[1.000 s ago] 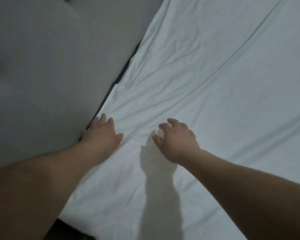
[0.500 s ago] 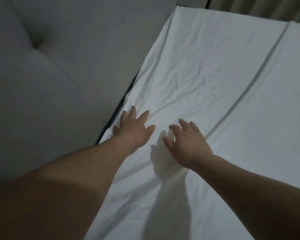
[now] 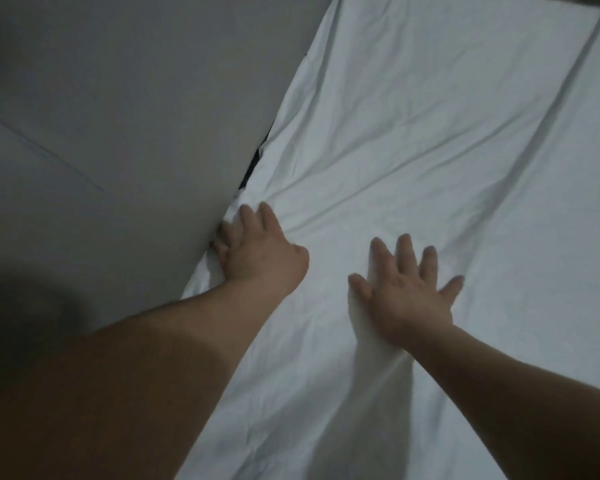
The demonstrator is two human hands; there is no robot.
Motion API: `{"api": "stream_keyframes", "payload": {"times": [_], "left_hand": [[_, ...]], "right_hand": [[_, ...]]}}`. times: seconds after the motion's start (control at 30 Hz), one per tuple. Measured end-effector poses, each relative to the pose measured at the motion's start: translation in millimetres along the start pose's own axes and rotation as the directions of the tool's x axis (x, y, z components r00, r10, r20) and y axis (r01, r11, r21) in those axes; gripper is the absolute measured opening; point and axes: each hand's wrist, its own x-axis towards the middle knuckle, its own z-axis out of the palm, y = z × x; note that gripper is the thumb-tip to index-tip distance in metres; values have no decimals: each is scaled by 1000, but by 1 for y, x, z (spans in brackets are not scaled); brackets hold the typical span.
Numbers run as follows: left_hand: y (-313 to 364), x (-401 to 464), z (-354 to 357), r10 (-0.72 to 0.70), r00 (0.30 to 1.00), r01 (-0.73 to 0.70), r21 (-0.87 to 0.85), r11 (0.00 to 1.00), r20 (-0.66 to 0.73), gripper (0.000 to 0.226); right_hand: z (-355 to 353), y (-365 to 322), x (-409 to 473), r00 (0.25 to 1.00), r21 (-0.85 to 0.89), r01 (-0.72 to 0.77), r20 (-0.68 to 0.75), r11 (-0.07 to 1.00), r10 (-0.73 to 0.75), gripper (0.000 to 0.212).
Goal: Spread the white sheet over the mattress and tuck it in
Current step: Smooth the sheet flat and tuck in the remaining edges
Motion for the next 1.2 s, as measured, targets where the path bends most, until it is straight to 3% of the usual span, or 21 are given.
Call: {"api": "stream_keyframes", "payload": {"times": [0.07, 0.13, 0.3, 0.6, 0.7, 0.77, 0.83, 0.87, 0.93, 1.03, 1.13, 1.2], "left_hand": [[6, 14, -4, 288, 957, -285, 67, 956, -36, 88], [9, 40, -11, 373, 928, -373, 55, 926, 4, 89], [8, 113, -18, 219, 971, -210, -100, 973, 98, 96], [35, 134, -16, 2, 984, 23, -136, 990, 179, 114], [29, 108, -7, 119, 990, -129, -126, 984, -78, 96], [32, 74, 5, 296, 920, -292, 56, 955, -256, 86], [33, 57, 15, 425, 891, -408, 125, 904, -160, 81], [29, 57, 19, 417, 906, -408, 113, 906, -69, 82], [13, 67, 23, 347, 938, -347, 86, 934, 14, 88], [4, 85, 22, 263, 964, -264, 68, 962, 29, 90], [9, 85, 12, 196, 973, -213, 145, 966, 121, 91], [19, 64, 4, 124, 990, -132, 135, 982, 66, 89]], "right_hand": [[12, 9, -3, 1000, -23, 6, -12, 1000, -6, 75], [20, 10, -6, 998, -42, 22, -58, 999, -24, 76], [29, 8, 4, 999, -89, 20, -35, 996, -23, 77], [23, 8, 12, 998, -135, 19, 60, 991, -11, 82], [23, 9, 14, 995, -136, 19, 98, 991, -6, 82], [24, 10, 15, 994, -136, 22, 109, 990, -7, 82], [24, 11, 14, 994, -135, 25, 109, 991, -11, 81], [24, 11, 13, 994, -129, 32, 109, 991, -18, 81], [23, 11, 11, 993, -105, 40, 118, 994, -28, 80], [22, 14, 15, 992, -70, 45, 119, 997, -36, 81], [17, 19, 18, 986, -16, 59, 157, 998, -56, 87], [4, 26, 24, 971, 24, 72, 226, 997, -76, 88]]}}
